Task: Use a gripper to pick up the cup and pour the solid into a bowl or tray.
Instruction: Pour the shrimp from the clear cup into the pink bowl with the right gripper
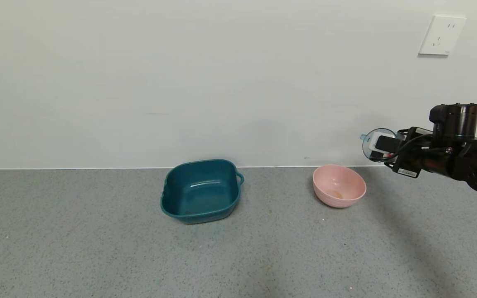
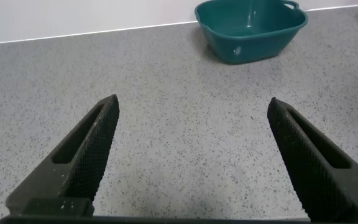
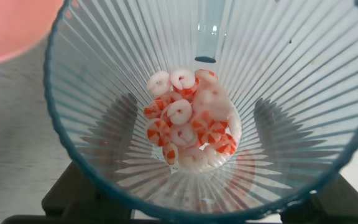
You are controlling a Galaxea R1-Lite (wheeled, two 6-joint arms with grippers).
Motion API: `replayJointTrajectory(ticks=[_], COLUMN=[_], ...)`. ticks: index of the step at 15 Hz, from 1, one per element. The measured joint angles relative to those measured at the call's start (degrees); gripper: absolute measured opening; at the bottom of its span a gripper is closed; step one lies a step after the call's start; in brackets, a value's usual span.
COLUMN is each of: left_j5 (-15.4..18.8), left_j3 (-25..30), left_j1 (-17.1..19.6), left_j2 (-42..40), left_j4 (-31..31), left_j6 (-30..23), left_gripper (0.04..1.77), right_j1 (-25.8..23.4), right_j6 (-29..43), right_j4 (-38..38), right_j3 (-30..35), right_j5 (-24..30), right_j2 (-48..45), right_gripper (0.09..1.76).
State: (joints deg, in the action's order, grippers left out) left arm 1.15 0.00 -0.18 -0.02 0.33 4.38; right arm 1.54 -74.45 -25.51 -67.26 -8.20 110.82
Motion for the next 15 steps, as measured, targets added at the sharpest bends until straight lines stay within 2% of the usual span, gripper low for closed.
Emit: replayJointTrajectory(ticks=[5, 7, 11, 15], left_j5=[-0.02, 0.00, -0.02, -0.02], left_j3=[0.00, 0.00, 0.00, 0.00], left_j1=[0.02, 0.02, 0.02, 0.02], left_j2=[0.00, 0.00, 0.00, 0.00], left_j4=[0.00, 0.00, 0.00, 0.00], left_j6=[0.00, 0.00, 0.00, -0.02], left_gripper=[1.72, 1.72, 1.72, 1.72], right_j1=[0.04, 0.41, 2.97, 5.57], right_j6=[-18.36, -25.08, -32.28, -35.50], right_j4=[-11.23, -14.03, -14.81, -14.86], right_j3=[-0.27, 0.12, 0.39, 0.48], right_j5=[-0.30, -2.01, -4.89, -6.12], right_j2=[1.77, 2.68, 4.36, 6.16], right_gripper=[1.32, 1.32, 1.32, 1.32])
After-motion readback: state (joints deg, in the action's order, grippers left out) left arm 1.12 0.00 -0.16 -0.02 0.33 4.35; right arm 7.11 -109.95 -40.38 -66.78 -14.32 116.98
